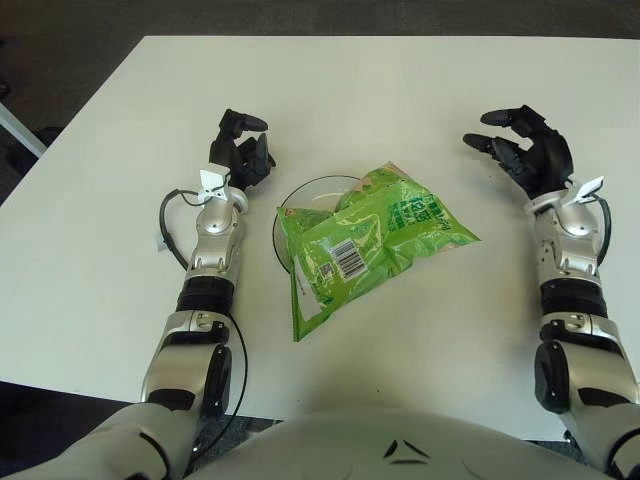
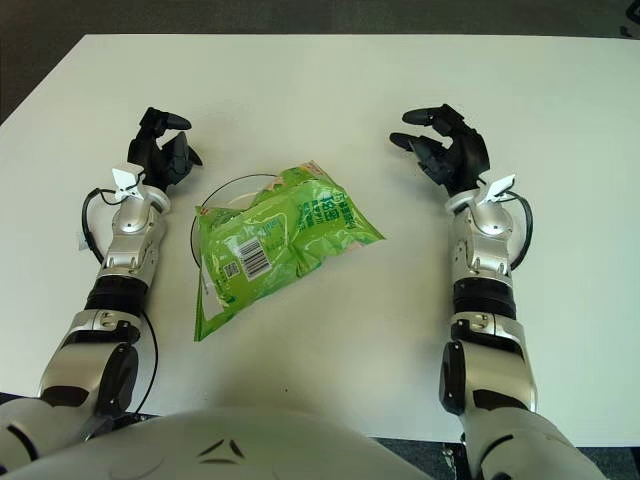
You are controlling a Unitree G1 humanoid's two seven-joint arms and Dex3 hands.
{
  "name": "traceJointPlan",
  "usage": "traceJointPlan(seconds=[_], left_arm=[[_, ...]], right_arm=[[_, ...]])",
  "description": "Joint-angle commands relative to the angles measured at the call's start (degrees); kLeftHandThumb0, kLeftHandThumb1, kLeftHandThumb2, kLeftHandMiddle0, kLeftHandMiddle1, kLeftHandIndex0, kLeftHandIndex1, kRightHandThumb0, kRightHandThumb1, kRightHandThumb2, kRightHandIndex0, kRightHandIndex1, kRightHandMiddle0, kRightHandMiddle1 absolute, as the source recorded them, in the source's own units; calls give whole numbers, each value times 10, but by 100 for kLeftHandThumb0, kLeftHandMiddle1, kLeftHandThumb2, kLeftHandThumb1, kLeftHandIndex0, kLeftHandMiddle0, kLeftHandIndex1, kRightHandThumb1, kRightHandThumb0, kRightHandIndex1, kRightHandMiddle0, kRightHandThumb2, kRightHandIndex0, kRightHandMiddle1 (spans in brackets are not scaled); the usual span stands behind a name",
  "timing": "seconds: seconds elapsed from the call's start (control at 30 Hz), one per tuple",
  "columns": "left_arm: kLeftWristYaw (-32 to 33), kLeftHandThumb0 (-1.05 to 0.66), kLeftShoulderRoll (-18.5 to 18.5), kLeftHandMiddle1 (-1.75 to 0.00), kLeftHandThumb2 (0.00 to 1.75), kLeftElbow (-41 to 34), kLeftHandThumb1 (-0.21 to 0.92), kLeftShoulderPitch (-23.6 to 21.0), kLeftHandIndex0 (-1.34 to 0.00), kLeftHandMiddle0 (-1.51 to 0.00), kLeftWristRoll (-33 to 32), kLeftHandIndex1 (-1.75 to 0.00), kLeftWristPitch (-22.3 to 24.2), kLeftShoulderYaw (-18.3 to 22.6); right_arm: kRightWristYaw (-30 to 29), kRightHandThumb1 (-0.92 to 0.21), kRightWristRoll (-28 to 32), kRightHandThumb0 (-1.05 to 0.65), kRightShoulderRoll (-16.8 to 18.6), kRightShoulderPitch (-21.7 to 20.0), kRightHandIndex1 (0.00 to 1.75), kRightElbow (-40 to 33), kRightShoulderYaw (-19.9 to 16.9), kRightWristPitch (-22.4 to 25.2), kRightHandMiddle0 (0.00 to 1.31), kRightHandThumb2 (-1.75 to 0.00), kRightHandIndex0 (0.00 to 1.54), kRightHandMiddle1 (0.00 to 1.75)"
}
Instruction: Put the snack into the plate.
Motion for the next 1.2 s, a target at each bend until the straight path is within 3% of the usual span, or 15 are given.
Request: traceJointPlan(seconds=[0.0,0.03,0.07,0.13,0.23,0.67,0.83,1.0,1.07,1.17], left_arm=[[-2,-37,-18,-175,75,32,74,53,-31,-85,-1,-175,2,-1],[-2,-37,-18,-175,75,32,74,53,-31,-85,-1,-175,2,-1],[-2,-37,-18,-175,75,32,74,53,-31,-85,-1,-175,2,-1],[-2,-37,-17,-175,76,33,74,53,-31,-85,-1,-175,1,0],[-2,-37,-16,-175,75,34,74,54,-31,-85,-1,-175,0,0],[-2,-37,-12,-175,75,34,74,54,-31,-85,-2,-175,-1,1],[-2,-37,-11,-175,75,35,74,54,-31,-85,-3,-175,-3,2],[-2,-37,-12,-175,75,35,75,54,-31,-84,-4,-175,-4,2],[-1,-37,-12,-175,75,35,75,54,-31,-84,-3,-175,-4,2],[0,-37,-13,-175,74,33,75,54,-31,-84,-3,-175,-3,1]], right_arm=[[-15,-92,13,-35,37,24,13,32,-10,-31,40,-32,107,151],[-15,-92,17,-35,42,27,31,39,-13,-36,40,-33,100,152],[-15,-92,19,-23,45,29,64,44,-14,-40,37,-29,87,149],[-16,-92,22,-12,51,35,93,51,-16,-45,33,-27,76,148],[-16,-92,23,-4,60,46,115,55,-15,-42,30,-26,67,148],[-25,-92,7,-1,60,60,128,45,6,5,38,-20,65,135],[9,-92,73,-1,85,55,135,40,-11,55,39,-22,62,132],[20,-75,88,-1,94,59,155,42,-13,59,31,-61,52,147],[4,-67,48,-1,90,63,163,56,0,3,27,-79,50,156],[-29,-61,-11,-1,79,66,167,76,17,-65,26,-90,49,162]])
